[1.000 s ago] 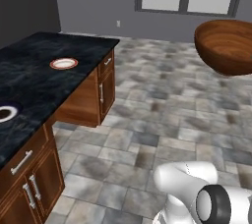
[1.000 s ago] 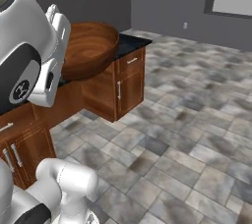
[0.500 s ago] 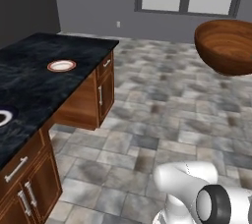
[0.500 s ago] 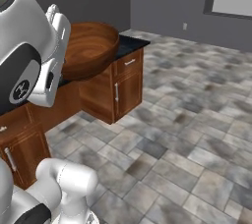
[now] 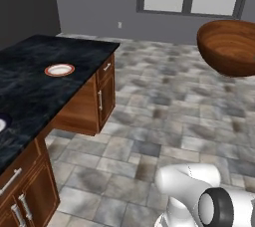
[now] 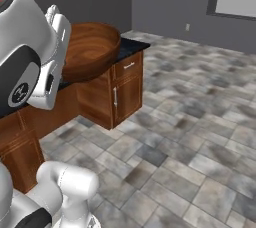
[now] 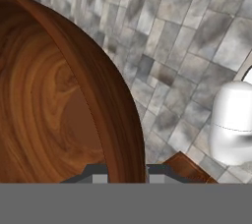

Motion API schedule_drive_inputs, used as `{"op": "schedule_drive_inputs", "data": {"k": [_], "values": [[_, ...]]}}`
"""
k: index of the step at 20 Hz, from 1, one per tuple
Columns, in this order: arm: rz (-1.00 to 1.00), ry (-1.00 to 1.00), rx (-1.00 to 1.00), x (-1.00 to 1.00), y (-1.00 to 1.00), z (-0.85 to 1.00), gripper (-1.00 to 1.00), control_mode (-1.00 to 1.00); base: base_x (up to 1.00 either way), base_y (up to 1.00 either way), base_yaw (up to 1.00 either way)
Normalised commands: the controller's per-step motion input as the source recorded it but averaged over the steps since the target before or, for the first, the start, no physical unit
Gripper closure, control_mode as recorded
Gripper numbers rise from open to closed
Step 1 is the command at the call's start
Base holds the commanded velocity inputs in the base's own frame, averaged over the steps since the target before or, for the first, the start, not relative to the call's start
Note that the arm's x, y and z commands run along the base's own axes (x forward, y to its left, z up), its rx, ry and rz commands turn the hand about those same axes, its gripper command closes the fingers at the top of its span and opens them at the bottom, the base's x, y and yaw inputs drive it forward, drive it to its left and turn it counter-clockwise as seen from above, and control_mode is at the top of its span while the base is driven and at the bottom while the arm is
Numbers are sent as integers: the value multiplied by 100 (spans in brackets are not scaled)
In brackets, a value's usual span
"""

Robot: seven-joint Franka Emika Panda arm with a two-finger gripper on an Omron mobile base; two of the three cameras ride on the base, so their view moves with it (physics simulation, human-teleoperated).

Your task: Move the bowls from the cabinet to the plates on the dining table.

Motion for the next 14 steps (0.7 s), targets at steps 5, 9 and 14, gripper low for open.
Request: {"op": "schedule_drive_inputs", "data": {"k": [5, 9, 14], "values": [[0, 0, 0, 0, 0, 0, 100, 100, 61, -8, 5], [0, 0, 0, 0, 0, 0, 100, 100, 57, -26, 5], [0, 0, 0, 0, 0, 0, 100, 100, 57, -27, 6]]}}
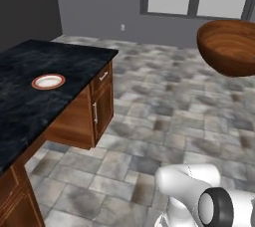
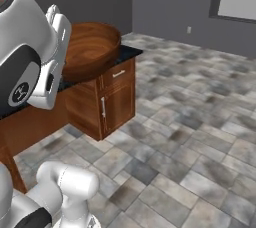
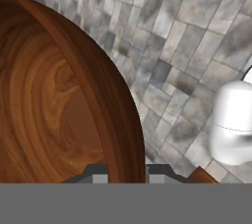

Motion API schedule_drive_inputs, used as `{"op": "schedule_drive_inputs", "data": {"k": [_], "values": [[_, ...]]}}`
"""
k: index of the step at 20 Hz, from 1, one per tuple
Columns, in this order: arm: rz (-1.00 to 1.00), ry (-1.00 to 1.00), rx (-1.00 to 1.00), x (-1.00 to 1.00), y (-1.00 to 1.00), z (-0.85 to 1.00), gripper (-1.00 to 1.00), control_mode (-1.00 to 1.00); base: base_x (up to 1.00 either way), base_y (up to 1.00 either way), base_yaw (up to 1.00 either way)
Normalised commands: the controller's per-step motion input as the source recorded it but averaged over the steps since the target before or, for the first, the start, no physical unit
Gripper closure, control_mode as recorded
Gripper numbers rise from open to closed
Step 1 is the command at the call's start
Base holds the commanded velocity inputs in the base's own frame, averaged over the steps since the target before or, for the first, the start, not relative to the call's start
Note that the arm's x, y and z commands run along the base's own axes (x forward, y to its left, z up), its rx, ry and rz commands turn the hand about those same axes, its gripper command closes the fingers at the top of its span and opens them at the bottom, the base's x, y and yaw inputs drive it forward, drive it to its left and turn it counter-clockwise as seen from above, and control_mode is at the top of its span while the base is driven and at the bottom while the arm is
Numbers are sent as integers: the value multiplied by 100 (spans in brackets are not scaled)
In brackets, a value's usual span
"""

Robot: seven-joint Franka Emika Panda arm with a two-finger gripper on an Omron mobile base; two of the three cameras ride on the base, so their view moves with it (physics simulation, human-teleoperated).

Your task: Move the bowls from the cabinet to the plates on the dining table.

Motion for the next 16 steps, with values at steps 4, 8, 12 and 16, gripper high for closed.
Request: {"op": "schedule_drive_inputs", "data": {"k": [4, 8, 12, 16], "values": [[0, 0, 0, 0, 0, 0, 100, 100, 58, -25, 5], [0, 0, 0, 0, 0, 0, 100, 100, 62, -16, 6], [0, 0, 0, 0, 0, 0, 100, 100, 62, -11, 5], [0, 0, 0, 0, 0, 0, 100, 100, 62, -10, 4]]}}
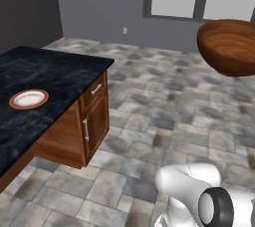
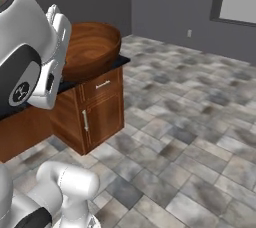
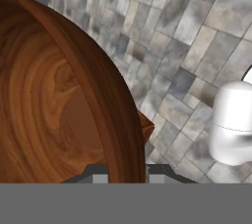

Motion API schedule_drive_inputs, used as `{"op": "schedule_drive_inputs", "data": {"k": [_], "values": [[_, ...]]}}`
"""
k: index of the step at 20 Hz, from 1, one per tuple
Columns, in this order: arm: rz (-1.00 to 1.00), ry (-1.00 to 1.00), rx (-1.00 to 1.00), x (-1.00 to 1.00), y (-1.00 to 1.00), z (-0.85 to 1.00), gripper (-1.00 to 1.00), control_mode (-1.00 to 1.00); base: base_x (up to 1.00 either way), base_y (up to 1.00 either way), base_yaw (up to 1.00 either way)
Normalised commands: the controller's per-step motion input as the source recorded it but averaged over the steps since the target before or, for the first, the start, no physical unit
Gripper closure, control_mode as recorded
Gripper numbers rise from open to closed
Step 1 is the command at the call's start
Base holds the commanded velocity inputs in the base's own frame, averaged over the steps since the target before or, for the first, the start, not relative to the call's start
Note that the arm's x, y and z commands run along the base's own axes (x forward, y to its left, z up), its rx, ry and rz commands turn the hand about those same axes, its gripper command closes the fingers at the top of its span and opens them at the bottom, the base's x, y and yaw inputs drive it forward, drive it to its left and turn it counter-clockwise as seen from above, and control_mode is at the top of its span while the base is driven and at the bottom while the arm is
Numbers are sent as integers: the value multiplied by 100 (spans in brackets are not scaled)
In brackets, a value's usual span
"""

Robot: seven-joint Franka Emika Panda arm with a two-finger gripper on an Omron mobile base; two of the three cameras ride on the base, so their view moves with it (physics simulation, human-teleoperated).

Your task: Move the bowls from the cabinet to the plates on the dining table.

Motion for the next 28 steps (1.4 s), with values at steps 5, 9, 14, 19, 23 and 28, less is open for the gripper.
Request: {"op": "schedule_drive_inputs", "data": {"k": [5, 9, 14, 19, 23, 28], "values": [[0, 0, 0, 0, 0, 0, 100, 100, 62, -7, 3], [0, 0, 0, 0, 0, 0, 100, 100, 59, -3, 6], [0, 0, 0, 0, 0, 0, 100, 100, 14, 0, 22], [0, 0, 0, 0, 0, 0, 100, 100, 1, 0, 25], [0, 0, 0, 0, 0, 0, 100, 100, 1, 0, 25], [0, 0, 0, 0, 0, 0, 100, 100, 1, 0, 25]]}}
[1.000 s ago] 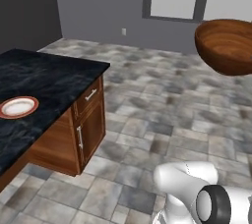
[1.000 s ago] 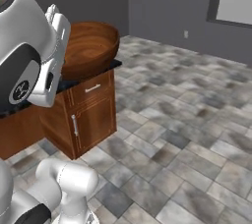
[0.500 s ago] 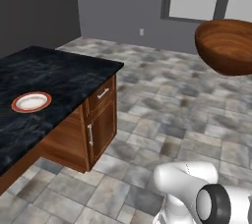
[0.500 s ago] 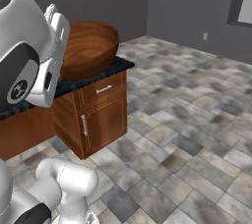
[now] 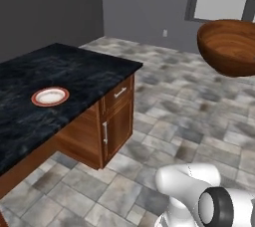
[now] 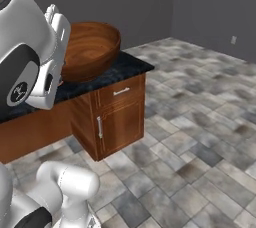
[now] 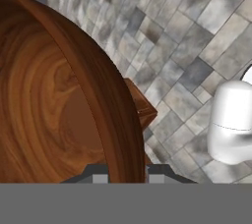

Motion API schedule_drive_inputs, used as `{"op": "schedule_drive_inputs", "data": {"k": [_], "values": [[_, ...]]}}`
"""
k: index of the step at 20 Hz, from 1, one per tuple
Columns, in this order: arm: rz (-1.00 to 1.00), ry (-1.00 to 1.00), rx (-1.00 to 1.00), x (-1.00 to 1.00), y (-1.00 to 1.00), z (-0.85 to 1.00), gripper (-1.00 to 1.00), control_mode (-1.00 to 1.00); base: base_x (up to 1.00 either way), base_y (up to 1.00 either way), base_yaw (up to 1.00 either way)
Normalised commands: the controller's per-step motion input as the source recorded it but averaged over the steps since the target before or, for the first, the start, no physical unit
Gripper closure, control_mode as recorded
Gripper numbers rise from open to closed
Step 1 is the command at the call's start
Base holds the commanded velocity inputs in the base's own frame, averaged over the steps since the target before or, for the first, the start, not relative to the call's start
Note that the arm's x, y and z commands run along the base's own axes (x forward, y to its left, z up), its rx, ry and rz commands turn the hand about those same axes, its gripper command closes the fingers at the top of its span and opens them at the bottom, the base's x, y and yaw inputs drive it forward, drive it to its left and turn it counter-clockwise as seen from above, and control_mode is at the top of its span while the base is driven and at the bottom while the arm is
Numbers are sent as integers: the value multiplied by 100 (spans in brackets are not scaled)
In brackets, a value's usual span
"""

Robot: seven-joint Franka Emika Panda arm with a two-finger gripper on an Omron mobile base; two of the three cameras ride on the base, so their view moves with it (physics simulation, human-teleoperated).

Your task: Move the bowls from the cabinet to the plates on the dining table.

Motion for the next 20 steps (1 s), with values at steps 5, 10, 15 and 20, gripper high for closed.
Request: {"op": "schedule_drive_inputs", "data": {"k": [5, 10, 15, 20], "values": [[0, 0, 0, 0, 0, 0, 100, 100, 1, 0, 25], [0, 0, 0, 0, 0, 0, 100, 100, 1, 0, 25], [0, 0, 0, 0, 0, 0, 100, 100, 0, 0, 25], [0, 0, 0, 0, 0, 0, 100, 100, 0, 0, 25]]}}
